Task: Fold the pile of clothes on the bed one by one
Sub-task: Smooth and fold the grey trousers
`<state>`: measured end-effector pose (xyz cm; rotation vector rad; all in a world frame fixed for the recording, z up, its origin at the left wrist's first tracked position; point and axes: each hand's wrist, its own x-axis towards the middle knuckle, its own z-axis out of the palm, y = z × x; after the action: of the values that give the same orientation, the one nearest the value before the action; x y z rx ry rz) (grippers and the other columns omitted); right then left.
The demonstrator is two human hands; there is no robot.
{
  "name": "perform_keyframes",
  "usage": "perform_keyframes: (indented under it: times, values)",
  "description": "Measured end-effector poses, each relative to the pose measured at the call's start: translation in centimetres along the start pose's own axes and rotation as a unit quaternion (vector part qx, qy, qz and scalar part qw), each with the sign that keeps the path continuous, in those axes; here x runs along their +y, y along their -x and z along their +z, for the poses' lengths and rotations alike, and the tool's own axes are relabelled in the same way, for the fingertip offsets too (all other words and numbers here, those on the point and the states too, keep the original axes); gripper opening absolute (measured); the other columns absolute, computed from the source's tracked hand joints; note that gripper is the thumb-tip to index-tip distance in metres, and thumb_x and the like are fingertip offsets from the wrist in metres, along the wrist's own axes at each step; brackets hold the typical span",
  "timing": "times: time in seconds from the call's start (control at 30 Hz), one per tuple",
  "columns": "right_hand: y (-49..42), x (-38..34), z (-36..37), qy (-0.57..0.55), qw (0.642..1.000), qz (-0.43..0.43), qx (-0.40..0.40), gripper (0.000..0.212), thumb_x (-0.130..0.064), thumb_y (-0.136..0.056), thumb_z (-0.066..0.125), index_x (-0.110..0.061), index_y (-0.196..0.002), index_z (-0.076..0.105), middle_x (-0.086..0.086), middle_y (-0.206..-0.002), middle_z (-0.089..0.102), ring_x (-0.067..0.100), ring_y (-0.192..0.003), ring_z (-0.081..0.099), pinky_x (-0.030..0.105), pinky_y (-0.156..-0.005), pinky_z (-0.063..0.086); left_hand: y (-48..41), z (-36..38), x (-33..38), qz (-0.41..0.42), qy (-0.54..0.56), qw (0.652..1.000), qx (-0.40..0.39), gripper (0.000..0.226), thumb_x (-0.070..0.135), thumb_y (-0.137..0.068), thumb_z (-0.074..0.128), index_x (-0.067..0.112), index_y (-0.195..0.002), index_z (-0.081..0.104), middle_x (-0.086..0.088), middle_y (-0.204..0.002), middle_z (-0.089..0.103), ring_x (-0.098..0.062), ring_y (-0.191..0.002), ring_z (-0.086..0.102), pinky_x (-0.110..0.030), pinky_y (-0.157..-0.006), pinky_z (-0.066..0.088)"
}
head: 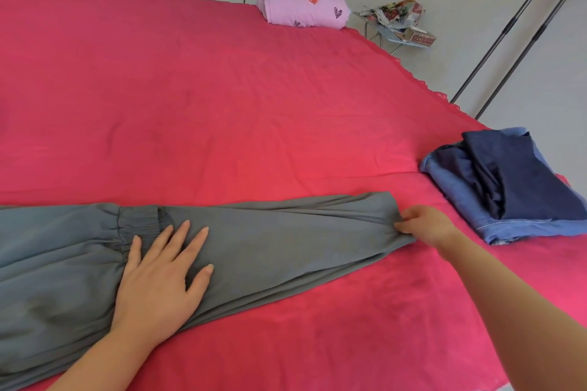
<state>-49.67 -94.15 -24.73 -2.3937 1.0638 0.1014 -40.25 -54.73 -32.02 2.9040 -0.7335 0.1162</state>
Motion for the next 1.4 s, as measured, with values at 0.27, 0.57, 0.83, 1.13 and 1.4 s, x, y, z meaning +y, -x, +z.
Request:
perform_keyframes:
  times: [0.27,0.57,0.83,1.13,1.4]
  values:
    - [6.9,-9.8,7.8,0.104,0.905,-0.402,0.089,0.052,-0.035,-0.091,0.029,-0.010,-0.129,0.054,0.012,-0.130,0.057,0.031,-0.123,0.051,0.041,-0.106,0.032,0.0,0.1,0.0,0.005,-0.012,1.000,0.004,0.060,0.054,-0.081,0.033,0.025,-0.128,0.056,-0.006,-0.133,0.056,-0.026,-0.121,0.054,-0.047,-0.106,0.014]
    - [3.6,-8.8,11.5,0.287,0.894,-0.343,-0.006,0.082,-0.066,-0.075,-0.021,-0.037,-0.148,0.005,-0.008,-0.158,0.006,0.017,-0.146,0.001,0.044,-0.116,0.001,0.1,-0.1,0.1,0.008,-0.012,1.000,-0.007,0.059,0.055,-0.080,0.034,0.027,-0.125,0.059,-0.004,-0.133,0.055,-0.026,-0.122,0.053,-0.048,-0.106,0.016]
    - [0.5,-1.9,4.4,0.288,0.940,-0.153,0.097,0.049,-0.040,-0.100,0.022,-0.034,-0.148,0.015,-0.002,-0.157,0.012,0.024,-0.145,0.007,0.048,-0.115,0.012,0.0,0.2,0.1,0.012,-0.018,1.000,-0.002,0.059,0.054,-0.079,0.034,0.025,-0.123,0.062,-0.006,-0.131,0.057,-0.028,-0.120,0.055,-0.050,-0.105,0.017]
    - [1.8,-1.0,3.6,0.023,0.987,-0.057,0.146,0.040,-0.021,-0.098,0.039,0.002,-0.130,0.045,0.028,-0.128,0.051,0.039,-0.121,0.044,0.039,-0.096,0.033,-0.9,-1.0,6.0,0.071,-0.030,0.997,-0.006,0.053,0.039,-0.082,0.032,0.018,-0.115,0.068,-0.011,-0.122,0.063,-0.036,-0.111,0.060,-0.054,-0.100,0.020]
    - [1.7,-0.6,3.2,0.022,0.998,0.009,0.063,0.033,-0.037,-0.087,0.060,-0.004,-0.086,0.062,0.019,-0.091,0.065,0.032,-0.091,0.060,0.032,-0.069,0.038,-3.1,0.8,14.0,0.079,0.035,0.990,-0.114,0.057,0.051,-0.097,0.013,0.033,-0.148,-0.003,0.002,-0.158,-0.008,-0.022,-0.145,-0.010,-0.050,-0.114,-0.010]
